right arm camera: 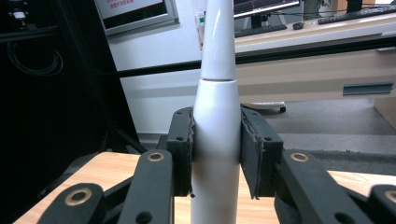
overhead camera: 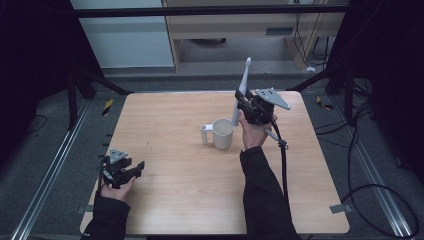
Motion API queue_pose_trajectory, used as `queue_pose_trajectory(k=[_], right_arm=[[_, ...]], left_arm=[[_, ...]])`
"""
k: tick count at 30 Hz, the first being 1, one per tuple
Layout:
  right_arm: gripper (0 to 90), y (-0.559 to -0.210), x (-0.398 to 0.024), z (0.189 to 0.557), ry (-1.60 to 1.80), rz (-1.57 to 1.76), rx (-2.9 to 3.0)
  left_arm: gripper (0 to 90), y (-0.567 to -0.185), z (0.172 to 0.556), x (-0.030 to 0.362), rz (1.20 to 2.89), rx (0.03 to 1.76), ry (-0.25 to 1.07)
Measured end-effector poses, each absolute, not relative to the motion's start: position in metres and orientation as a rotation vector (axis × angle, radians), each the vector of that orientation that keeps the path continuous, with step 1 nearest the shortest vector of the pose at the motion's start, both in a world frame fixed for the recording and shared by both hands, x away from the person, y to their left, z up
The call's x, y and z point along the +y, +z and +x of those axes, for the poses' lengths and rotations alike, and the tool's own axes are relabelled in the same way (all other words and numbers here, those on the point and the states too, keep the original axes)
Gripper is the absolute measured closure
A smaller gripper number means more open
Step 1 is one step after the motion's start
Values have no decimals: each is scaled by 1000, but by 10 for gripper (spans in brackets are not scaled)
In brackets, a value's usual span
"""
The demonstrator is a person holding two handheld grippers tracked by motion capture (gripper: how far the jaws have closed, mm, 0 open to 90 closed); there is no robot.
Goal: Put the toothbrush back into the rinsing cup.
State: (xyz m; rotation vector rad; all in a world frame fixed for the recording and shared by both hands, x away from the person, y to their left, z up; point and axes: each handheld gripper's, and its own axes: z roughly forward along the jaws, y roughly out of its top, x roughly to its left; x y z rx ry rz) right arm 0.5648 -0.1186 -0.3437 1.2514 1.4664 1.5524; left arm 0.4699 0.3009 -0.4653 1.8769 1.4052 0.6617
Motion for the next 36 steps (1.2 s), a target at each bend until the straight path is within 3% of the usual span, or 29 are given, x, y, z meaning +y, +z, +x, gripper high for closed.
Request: queue_pose_trajectory(k=[36], right_arm=[[672,-387,-95,586,1503,1272,1556]], left_arm=[[453,-465,470,301,1875,1401,663]])
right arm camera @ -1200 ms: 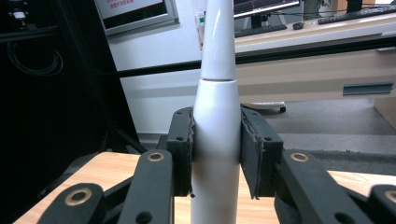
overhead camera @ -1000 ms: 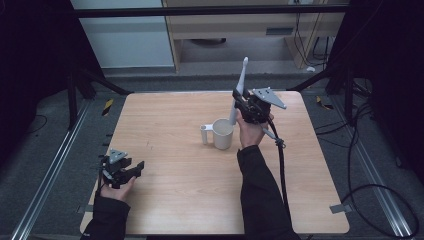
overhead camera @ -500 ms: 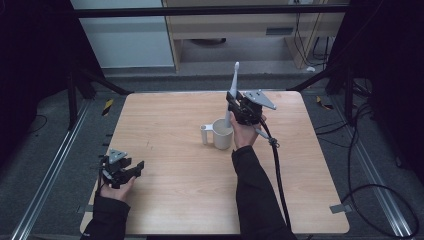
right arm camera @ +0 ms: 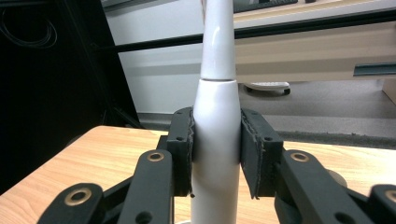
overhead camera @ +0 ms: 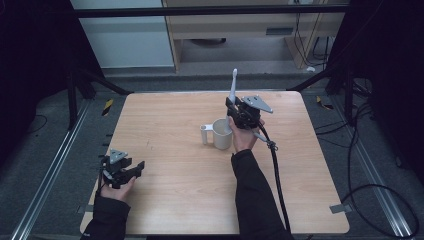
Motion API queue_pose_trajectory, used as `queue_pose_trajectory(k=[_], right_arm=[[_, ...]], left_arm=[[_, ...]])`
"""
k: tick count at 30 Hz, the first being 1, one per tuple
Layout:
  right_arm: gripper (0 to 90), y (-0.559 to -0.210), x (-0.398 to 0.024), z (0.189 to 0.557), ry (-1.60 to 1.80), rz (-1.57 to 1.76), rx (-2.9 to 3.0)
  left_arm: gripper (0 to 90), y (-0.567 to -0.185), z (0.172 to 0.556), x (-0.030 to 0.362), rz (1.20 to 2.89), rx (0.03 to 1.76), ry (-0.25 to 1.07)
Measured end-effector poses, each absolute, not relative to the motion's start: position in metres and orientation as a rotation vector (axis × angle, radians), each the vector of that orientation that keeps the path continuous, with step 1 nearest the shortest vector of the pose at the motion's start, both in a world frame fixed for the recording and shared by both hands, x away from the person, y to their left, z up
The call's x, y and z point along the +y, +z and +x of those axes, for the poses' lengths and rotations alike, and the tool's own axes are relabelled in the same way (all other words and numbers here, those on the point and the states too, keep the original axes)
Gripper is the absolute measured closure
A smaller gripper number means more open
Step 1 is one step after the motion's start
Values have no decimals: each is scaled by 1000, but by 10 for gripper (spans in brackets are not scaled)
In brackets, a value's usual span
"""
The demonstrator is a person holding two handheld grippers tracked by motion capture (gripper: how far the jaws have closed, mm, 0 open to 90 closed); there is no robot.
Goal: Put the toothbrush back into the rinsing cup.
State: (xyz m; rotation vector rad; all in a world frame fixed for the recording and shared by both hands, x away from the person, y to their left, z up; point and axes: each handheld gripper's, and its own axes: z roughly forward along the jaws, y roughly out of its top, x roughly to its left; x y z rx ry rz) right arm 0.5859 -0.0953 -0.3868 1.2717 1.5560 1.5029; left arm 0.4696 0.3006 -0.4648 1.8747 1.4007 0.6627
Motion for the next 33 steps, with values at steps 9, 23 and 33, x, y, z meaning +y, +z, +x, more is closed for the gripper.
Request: queue_pose_trajectory(k=[9,23,33], right_arm=[[672,-398,-93,587,1482,1291,1585],[671,-409,-89,587,1421,1303,1656],[670,-415,-87,588,1384,1321,1713]], left_arm=[[453,-465,469,300,1875,1399,665],[453,-465,470,301,1875,1401,664],[453,-465,470,301,1875,1403,662]])
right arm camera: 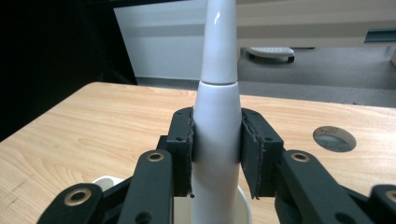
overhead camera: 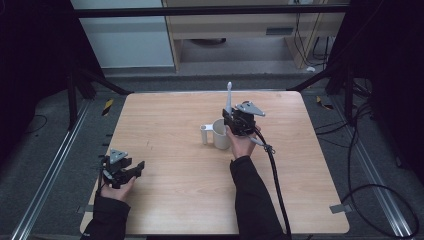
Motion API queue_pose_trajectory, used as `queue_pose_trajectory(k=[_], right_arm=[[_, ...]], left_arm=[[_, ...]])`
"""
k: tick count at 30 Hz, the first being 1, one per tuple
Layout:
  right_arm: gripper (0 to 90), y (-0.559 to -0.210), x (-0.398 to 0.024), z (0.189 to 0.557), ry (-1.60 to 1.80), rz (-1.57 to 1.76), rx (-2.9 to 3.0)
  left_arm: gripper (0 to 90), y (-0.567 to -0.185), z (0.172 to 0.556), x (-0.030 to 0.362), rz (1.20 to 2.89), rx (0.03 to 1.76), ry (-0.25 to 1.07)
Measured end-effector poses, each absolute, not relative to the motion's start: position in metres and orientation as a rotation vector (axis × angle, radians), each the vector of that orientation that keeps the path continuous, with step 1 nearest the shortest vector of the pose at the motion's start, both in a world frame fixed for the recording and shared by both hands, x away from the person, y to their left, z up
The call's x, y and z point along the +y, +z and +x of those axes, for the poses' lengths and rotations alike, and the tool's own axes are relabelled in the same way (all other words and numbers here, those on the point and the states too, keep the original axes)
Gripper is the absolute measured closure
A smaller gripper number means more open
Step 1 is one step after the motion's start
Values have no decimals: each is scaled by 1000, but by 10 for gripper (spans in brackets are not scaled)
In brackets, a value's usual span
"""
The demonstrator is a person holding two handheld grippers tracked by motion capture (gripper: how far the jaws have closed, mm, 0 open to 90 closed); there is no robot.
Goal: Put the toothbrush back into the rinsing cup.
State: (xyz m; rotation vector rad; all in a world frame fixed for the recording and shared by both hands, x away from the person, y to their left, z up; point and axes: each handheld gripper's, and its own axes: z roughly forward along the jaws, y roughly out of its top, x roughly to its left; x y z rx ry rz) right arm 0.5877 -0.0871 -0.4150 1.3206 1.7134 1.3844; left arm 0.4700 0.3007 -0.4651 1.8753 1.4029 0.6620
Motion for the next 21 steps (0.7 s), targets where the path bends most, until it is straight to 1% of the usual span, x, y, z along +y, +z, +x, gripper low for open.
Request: queue_pose_trajectory(k=[17,21], right_arm=[[667,-420,-90,588,1323,1336,1774],[667,-425,-94,586,1326,1355,1771]], left_arm=[[453,-465,470,300,1878,1401,664],[453,-465,470,300,1880,1400,663]])
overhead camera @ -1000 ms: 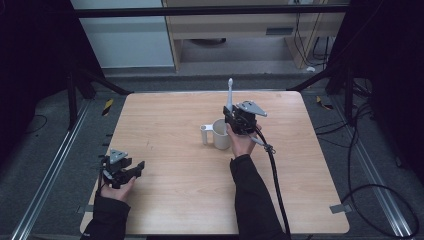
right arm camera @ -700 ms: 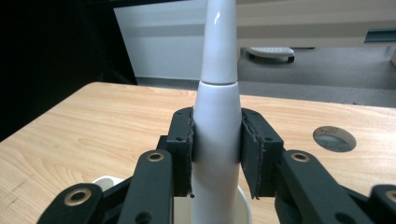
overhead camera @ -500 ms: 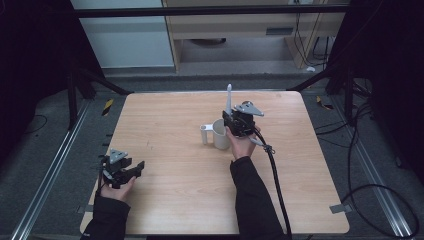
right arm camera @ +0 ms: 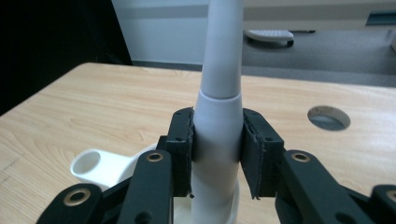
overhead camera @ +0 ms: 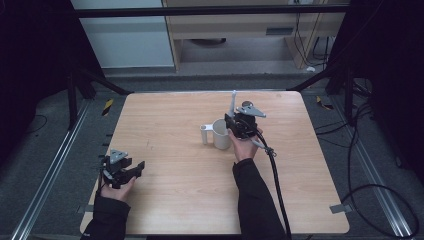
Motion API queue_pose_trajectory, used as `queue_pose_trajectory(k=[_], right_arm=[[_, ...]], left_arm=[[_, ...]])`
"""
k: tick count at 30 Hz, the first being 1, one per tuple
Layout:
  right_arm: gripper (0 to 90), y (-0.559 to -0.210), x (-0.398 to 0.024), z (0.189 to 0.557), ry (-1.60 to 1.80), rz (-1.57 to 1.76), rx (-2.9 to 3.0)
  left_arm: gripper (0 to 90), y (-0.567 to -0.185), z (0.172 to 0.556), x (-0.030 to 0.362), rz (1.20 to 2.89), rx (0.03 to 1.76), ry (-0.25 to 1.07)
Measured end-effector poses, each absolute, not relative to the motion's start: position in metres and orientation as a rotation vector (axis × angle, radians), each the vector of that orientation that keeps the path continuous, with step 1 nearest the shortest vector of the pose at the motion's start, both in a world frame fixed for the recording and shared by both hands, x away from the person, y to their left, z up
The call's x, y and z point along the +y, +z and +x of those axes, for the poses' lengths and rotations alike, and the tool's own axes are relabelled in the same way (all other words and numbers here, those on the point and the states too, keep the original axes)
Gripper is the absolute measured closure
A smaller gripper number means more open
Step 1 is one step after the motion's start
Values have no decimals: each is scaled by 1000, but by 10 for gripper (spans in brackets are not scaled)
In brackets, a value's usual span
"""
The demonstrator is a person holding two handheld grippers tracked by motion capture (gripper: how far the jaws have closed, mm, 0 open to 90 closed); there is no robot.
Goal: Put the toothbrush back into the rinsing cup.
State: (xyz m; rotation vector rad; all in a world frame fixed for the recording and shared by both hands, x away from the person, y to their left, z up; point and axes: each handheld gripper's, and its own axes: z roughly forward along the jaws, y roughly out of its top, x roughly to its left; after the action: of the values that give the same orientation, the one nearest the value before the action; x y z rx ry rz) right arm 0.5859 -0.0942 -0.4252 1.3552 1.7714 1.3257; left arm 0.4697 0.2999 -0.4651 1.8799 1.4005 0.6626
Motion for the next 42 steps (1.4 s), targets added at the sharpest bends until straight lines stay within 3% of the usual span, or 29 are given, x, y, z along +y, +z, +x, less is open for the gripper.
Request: queue_pose_trajectory(k=[13,22,33,42], right_arm=[[648,-429,-96,586,1292,1353,1811],[524,-426,-98,583,1275,1336,1824],[264,-417,-97,573,1241,1321,1879],[226,-414,-111,549,1251,1298,1917]], left_arm=[[453,-465,469,300,1880,1400,663],[453,-465,469,299,1882,1399,663],[453,-464,469,299,1879,1398,664],[452,-464,469,298,1882,1394,665]])
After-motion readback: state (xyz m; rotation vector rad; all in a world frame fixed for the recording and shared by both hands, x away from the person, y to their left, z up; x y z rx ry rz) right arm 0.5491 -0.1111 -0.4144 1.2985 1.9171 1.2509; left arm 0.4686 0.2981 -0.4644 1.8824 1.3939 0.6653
